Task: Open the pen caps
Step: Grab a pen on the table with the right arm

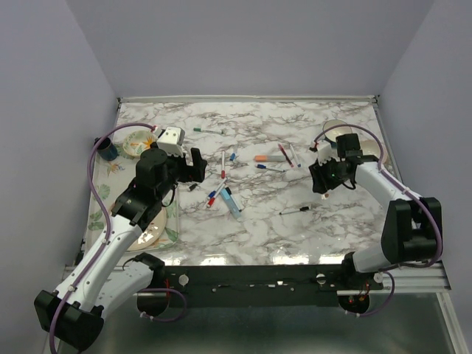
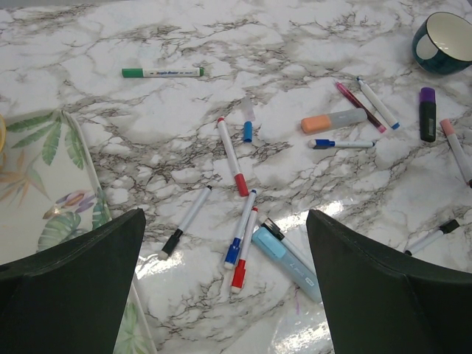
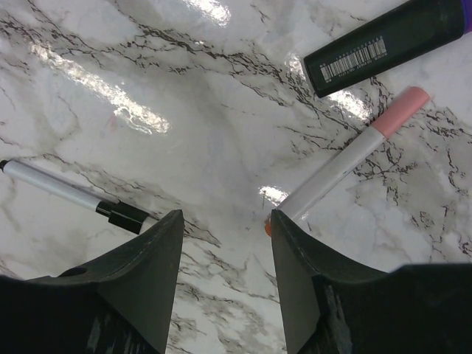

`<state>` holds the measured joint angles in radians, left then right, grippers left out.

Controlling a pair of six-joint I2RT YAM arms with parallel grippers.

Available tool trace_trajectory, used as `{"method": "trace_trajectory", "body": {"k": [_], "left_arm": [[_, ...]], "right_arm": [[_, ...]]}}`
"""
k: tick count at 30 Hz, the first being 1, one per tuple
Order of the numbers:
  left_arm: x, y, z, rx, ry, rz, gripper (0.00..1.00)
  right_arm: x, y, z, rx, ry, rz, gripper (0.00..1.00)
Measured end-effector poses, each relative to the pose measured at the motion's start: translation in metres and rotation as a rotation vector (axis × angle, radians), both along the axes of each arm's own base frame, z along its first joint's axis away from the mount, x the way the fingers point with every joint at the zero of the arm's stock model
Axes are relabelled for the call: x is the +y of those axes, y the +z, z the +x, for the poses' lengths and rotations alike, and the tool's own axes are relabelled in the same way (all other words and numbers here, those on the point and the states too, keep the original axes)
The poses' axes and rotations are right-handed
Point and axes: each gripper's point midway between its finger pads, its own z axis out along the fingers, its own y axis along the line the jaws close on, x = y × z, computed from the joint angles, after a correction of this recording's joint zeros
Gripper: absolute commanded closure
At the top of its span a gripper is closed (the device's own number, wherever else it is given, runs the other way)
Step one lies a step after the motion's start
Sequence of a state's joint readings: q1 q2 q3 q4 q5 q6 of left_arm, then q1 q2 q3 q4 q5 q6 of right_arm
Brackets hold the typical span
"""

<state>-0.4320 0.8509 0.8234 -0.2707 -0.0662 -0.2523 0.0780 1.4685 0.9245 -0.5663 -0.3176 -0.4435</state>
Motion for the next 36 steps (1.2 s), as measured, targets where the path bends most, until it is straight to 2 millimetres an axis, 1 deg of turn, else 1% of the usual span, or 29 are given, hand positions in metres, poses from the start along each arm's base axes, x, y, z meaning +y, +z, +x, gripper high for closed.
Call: {"method": "trace_trajectory", "body": {"k": [8,16,19,21,23,24,29,31,32,36], "left_arm": [[0.000,0.000,0.000,0.000,0.000,0.000,0.01],[0.000,0.000,0.000,0.000,-0.001,0.000,0.01],[0.000,0.000,0.000,0.000,-0.002,-0.001,0.01],[0.000,0.000,0.000,0.000,-0.003,-0.001,0.01],[0.000,0.000,0.000,0.001,-0.003,-0.001,0.01],[-0.001,0.000,0.000,0.001,-0.004,-0.001,0.01],[-0.001,0.000,0.000,0.000,-0.005,-0.002,0.01],[-0.001,0.000,0.000,0.001,-0.005,-0.002,0.01],[-0.001,0.000,0.000,0.000,-0.005,-0.002,0.01],[-0.001,0.001,-0.001,-0.001,-0.006,-0.003,0.01]], "right_arm": [[-0.007,-0.005,0.001,0.015,-0.036,-0.031,0.41],[-0.028,-0.019,0.006,0.043,-0.141,-0.093,0.42],[-0.034,-0.025,0.008,0.062,-0.173,-0.115,0.44],[-0.037,-0.030,0.012,0.078,-0.195,-0.129,0.47],[-0.040,-0.034,0.017,0.086,-0.209,-0.140,0.53],[-0.041,-0.036,0.020,0.090,-0.218,-0.145,0.54],[-0.042,-0.043,0.023,0.115,-0.240,-0.152,0.65],[-0.042,-0.045,0.022,0.123,-0.244,-0.152,0.67],[-0.043,-0.045,0.023,0.123,-0.248,-0.152,0.70],[-0.045,-0.045,0.026,0.128,-0.262,-0.153,0.75]]}}
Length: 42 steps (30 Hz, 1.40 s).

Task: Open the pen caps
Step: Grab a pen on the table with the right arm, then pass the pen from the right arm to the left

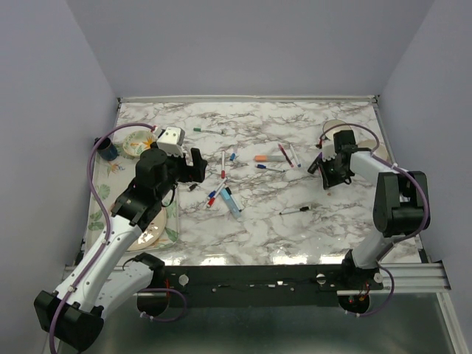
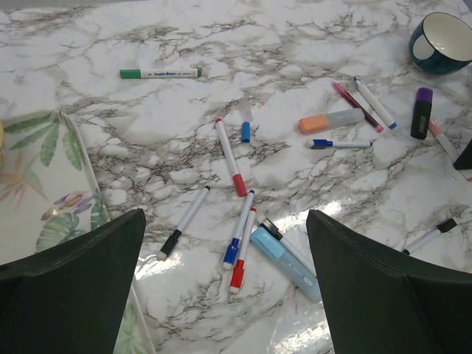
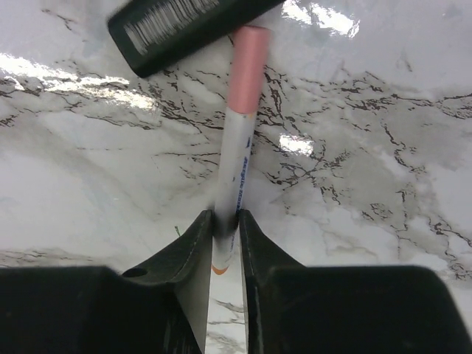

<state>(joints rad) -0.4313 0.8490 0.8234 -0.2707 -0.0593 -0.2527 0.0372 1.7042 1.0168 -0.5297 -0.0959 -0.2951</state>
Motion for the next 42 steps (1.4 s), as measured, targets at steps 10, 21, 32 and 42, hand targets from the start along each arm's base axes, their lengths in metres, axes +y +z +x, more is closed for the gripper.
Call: {"method": "trace_trajectory", "body": {"k": [10,21,32,42], "left_arm": [[0.000,0.001,-0.001,-0.004,0.000,-0.002,0.01],[-0.001,0.001,-0.001,-0.003,-0.009,-0.005,0.01],[-0.004,0.002,-0.002,-0.003,-0.028,-0.014,0.01],[-0.023,0.005,-0.003,0.011,-0.102,-0.106,0.01]], "right_arm": [[-0.005,0.000,0.001,0.020,-0.042,0.007,0.87],[-0.013,0.001,-0.003,0.032,-0.075,0.019,0.98],[-0.001,0.036,-0.005,-0.062,-0.031,0.098,0.99],[0.037,0.086,-0.013,-0.192,0.130,0.284,0.99]]}}
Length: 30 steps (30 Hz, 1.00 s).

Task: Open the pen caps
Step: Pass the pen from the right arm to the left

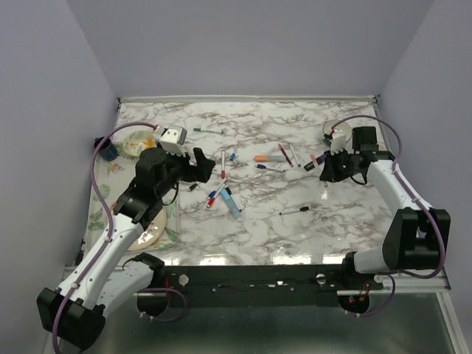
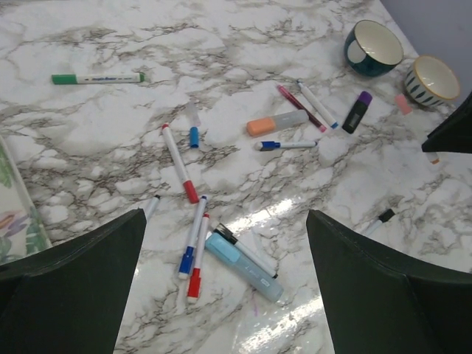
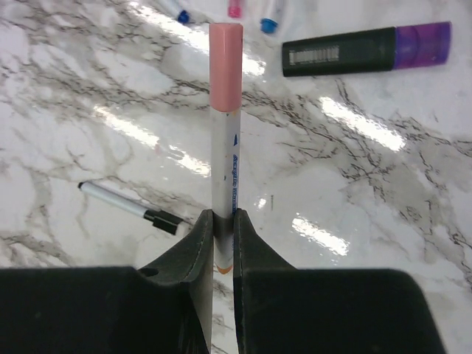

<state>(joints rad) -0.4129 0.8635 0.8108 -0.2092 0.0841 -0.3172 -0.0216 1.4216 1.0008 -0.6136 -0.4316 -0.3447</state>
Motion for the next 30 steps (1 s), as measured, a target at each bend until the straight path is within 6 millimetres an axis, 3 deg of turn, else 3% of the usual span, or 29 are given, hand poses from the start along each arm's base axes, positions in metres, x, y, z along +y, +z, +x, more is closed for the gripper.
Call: {"method": "trace_trajectory", "body": {"k": [13,23,30], "left_arm": [[-0.052,-0.037,-0.021,0.177,-0.114,-0.358,0.01],[-0.098,-0.033,-0.025,0.236,-0.178,-0.523,0.02],[-0.118,-0.038,-0.020,0.271,-0.169,-0.588,0.03]], "right_arm": [[0.051,0.029,-0.028,-0.016,0.221,0.252,0.99],[0.102,0.038,-0.059,-0.002,0.447,0.328,1.00],[0.118,0.039,-0.073,0.011,0.524,0.340,0.99]]}}
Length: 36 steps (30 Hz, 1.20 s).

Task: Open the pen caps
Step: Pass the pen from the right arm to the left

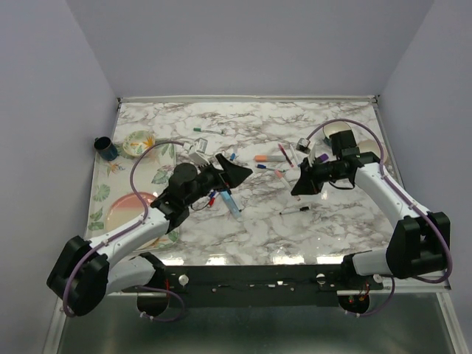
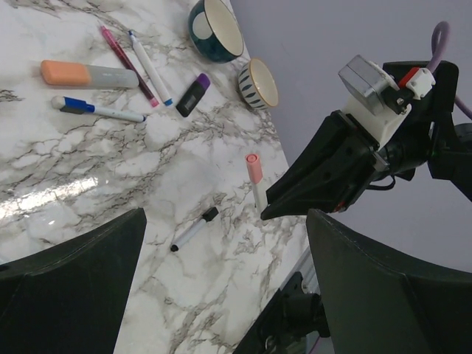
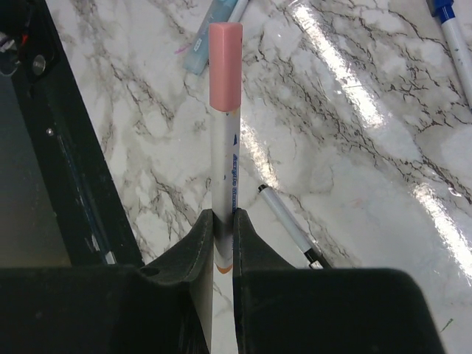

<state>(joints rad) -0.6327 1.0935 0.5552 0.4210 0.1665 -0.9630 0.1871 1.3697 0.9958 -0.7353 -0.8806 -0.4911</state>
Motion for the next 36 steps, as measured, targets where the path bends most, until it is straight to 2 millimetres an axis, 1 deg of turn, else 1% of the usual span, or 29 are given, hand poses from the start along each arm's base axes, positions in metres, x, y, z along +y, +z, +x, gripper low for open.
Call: {"method": "trace_trajectory", "body": {"k": [2,7,10,12,15,16,18,19,24,26,27,31,32,34,35,36], "left_arm": [[-0.007,-0.002,0.001,0.009,0.000,-0.013,0.04],[-0.027,-0.015,0.002,0.051,-0.017,-0.014,0.07],[-0.041,-0.014,0.004,0.056,-0.025,-0.020,0.09],[-0.050,-0.013,0.003,0.057,-0.034,-0.027,0.13],[-0.063,-0.012,0.004,0.063,-0.037,-0.035,0.24],[-0.067,-0.012,0.005,0.067,-0.032,-0.040,0.31],[-0.072,-0.015,0.008,0.080,-0.020,-0.042,0.34],[-0.073,-0.016,0.009,0.086,-0.016,-0.045,0.37],[-0.084,-0.025,0.015,0.126,0.012,-0.048,0.42],[-0.092,-0.028,0.015,0.137,0.012,-0.047,0.44],[-0.101,-0.031,0.016,0.149,0.008,-0.047,0.47],[-0.107,-0.033,0.017,0.156,0.006,-0.045,0.55],[-0.109,-0.033,0.017,0.158,0.006,-0.047,0.60],[-0.113,-0.033,0.017,0.160,0.004,-0.047,0.67],[-0.113,-0.033,0.018,0.160,0.005,-0.048,0.74],[-0.115,-0.033,0.017,0.162,0.004,-0.049,0.78]], "right_arm": [[0.003,0.000,-0.002,-0.001,0.013,0.001,0.99],[0.006,0.000,-0.005,-0.003,0.030,0.002,1.00],[0.007,0.000,-0.006,-0.001,0.035,0.002,0.99],[0.007,0.000,-0.006,0.000,0.036,0.002,0.99],[0.008,0.000,-0.007,0.002,0.040,0.002,0.99],[0.008,0.000,-0.008,0.002,0.041,0.003,0.99],[0.009,0.000,-0.008,0.003,0.043,0.004,0.99],[0.009,0.000,-0.008,0.004,0.043,0.004,0.99],[0.009,0.000,-0.008,0.004,0.044,0.005,0.99],[0.009,0.000,-0.008,0.004,0.044,0.005,1.00],[0.009,0.000,-0.008,0.004,0.044,0.005,0.99],[0.009,0.000,-0.008,0.004,0.044,0.005,0.99],[0.009,0.000,-0.009,0.004,0.045,0.005,1.00],[0.009,0.000,-0.009,0.004,0.045,0.006,0.99],[0.009,0.001,-0.009,0.004,0.045,0.006,0.99],[0.010,0.001,-0.009,0.004,0.046,0.007,0.99]]}}
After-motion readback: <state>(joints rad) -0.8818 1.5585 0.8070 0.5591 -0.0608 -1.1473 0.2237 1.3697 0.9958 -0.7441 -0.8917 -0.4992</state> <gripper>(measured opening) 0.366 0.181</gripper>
